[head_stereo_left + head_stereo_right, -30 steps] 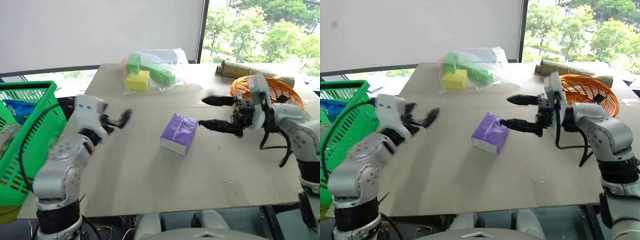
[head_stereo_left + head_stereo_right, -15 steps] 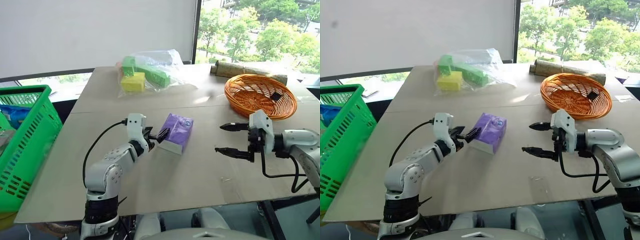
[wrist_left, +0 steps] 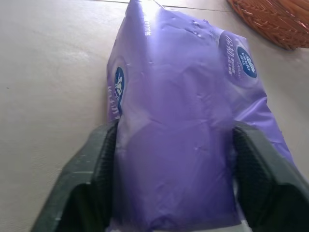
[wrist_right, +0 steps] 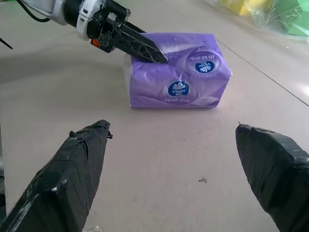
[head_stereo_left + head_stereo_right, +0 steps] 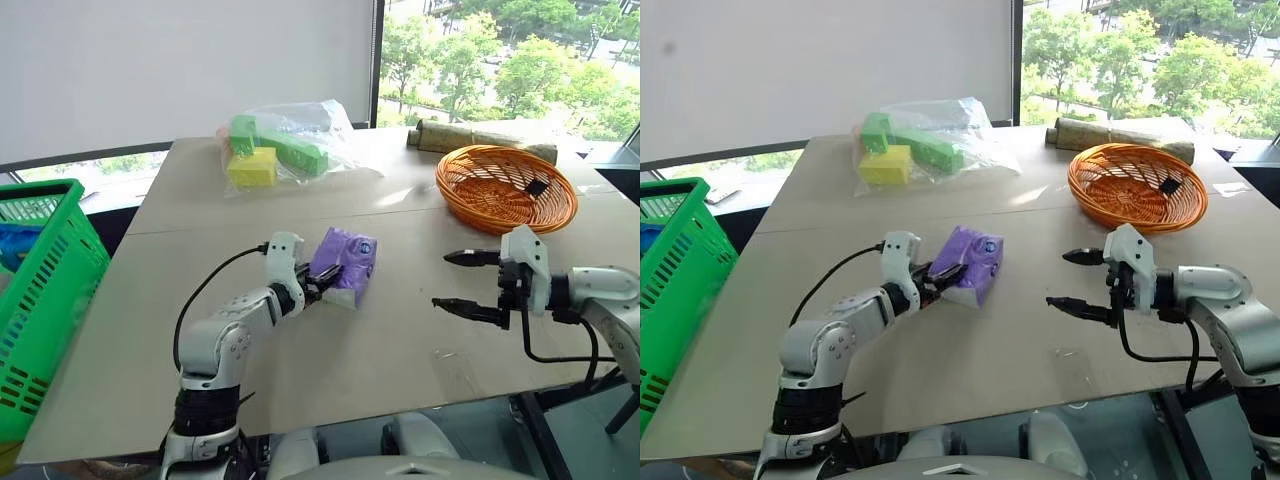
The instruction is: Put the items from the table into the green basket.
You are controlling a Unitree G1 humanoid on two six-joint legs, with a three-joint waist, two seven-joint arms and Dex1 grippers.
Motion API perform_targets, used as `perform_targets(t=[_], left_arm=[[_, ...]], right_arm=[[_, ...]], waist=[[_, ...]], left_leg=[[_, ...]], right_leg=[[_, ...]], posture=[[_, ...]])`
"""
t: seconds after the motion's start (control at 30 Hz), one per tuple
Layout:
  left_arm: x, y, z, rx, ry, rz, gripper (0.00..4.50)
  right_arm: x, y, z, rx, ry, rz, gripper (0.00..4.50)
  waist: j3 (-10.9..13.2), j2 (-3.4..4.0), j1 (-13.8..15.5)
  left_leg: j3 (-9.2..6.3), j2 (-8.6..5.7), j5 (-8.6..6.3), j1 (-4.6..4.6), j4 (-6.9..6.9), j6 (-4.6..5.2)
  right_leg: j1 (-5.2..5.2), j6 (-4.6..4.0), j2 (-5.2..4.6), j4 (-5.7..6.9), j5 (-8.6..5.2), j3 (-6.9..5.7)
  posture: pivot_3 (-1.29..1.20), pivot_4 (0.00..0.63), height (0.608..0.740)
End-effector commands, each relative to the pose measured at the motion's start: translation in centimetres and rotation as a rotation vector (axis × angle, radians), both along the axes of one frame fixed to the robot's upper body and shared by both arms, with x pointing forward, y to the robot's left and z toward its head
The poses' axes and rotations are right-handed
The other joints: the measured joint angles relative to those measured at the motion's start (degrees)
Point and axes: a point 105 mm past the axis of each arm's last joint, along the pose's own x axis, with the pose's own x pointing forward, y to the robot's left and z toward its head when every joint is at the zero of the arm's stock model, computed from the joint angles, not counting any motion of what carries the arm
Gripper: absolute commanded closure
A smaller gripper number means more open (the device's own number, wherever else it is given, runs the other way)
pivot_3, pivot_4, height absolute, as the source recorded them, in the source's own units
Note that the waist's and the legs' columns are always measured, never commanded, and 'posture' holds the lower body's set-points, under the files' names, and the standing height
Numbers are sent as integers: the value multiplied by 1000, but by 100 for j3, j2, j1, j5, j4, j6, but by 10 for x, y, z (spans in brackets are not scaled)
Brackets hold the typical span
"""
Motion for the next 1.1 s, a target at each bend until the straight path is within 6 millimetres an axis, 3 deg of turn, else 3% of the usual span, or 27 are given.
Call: perform_targets(t=[0.03,0.13,0.23,0.3,0.47,0.53,0.63,0.7,0.73,0.9,1.0,1.1], left_arm=[[2,9,0,18,8,24,2964],[2,12,-1,31,4,33,3873],[9,22,8,62,-63,75,4037],[18,35,25,99,-148,135,4052],[38,74,83,221,-356,284,4052],[44,108,122,303,-459,422,4052],[38,158,179,409,-590,601,4052],[18,205,210,561,-636,739,4052],[11,218,218,608,-645,776,4052],[-57,308,220,839,-528,1065,4052],[-89,334,215,911,-465,1132,4052],[-105,347,209,932,-426,1155,4052]], right_arm=[[0,1,15,2,-64,7,0],[1,3,15,5,-66,11,0],[2,6,17,15,-72,22,0],[4,11,23,42,-83,38,0],[7,29,46,156,-102,85,0],[8,39,59,213,-114,117,0],[9,56,81,313,-123,170,0],[6,69,100,382,-128,226,0],[5,72,105,400,-127,242,0],[-1,87,136,473,-148,342,0],[-2,90,150,505,-166,366,0],[-4,91,160,531,-164,392,0]], waist=[[0,0,-6],[0,0,-19],[0,0,-36],[0,1,-64],[9,-9,-66],[15,-15,-32],[35,-31,-37],[37,-31,-40],[39,-29,-51],[44,-16,92],[35,-47,230],[28,-63,409]], left_leg=[[0,0,0,0,0,0],[0,0,0,0,0,0],[0,0,0,0,0,0],[0,1,0,1,0,0],[-9,3,0,-3,1,0],[-12,1,0,-11,-1,-1],[-12,3,0,-18,-1,-1],[-13,11,0,-17,-7,-1],[-6,14,-1,-12,-12,-3],[13,29,-4,-11,-40,-9],[13,33,-4,-22,-40,-10],[13,33,-5,-23,-39,-13]], right_leg=[[0,0,0,0,0,0],[1,0,0,-1,0,1],[0,0,0,-1,0,1],[0,-1,1,1,0,1],[-1,-1,5,1,1,-4],[-2,-1,3,-4,1,-7],[-11,0,4,2,2,-6],[-13,-1,8,-1,2,-7],[-19,-2,5,5,1,-2],[-36,-2,-39,0,1,4],[-44,-3,-51,1,2,-10],[-46,-6,-65,0,3,-20]], posture=[[-220,0,740],[-217,0,740],[-206,0,740],[-195,0,740],[-146,0,740],[-133,0,740],[-104,0,740],[-89,0,740],[-72,0,740],[-52,0,740],[-23,0,740],[-14,0,740]])
